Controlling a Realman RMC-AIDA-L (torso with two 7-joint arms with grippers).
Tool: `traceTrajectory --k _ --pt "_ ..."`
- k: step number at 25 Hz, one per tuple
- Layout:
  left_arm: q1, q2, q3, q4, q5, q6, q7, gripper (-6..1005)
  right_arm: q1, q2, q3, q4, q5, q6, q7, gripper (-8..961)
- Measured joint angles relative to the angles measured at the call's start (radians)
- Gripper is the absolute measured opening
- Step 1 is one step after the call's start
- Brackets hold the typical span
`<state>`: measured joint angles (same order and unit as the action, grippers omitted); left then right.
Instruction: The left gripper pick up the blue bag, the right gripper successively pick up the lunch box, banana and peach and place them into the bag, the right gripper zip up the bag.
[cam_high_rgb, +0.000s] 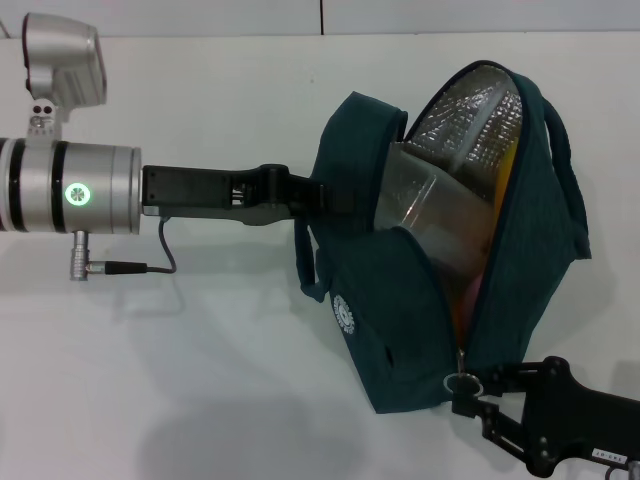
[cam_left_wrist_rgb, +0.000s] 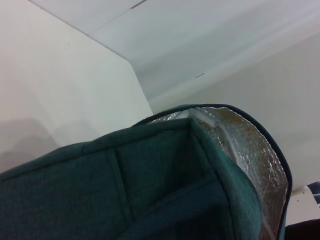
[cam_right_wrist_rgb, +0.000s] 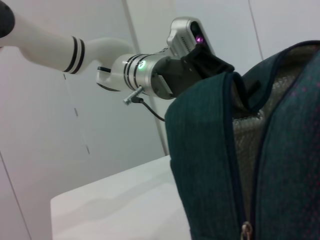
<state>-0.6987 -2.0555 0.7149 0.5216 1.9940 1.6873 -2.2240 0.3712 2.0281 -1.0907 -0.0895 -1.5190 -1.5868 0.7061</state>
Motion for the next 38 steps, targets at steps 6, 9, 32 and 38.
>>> traceTrajectory --k 6,9,32,38 --pt "0.000 0.000 0.000 0.000 0.000 0.000 0.001 52 0.002 0.000 0.000 0.000 0.005 0.002 0.001 168" --pt "0.000 0.000 0.000 0.000 0.000 0.000 0.001 52 0.002 0.000 0.000 0.000 0.005 0.002 0.001 88" --pt "0.030 -0.010 -0.003 0.009 -0.019 -0.006 0.107 53 -0.035 -0.011 0.001 0.001 0.098 -0.121 0.007 8" --pt "0.054 -0.006 -0.003 0.011 -0.046 -0.018 0.144 53 -0.034 -0.010 0.002 0.000 0.106 -0.124 0.007 8"
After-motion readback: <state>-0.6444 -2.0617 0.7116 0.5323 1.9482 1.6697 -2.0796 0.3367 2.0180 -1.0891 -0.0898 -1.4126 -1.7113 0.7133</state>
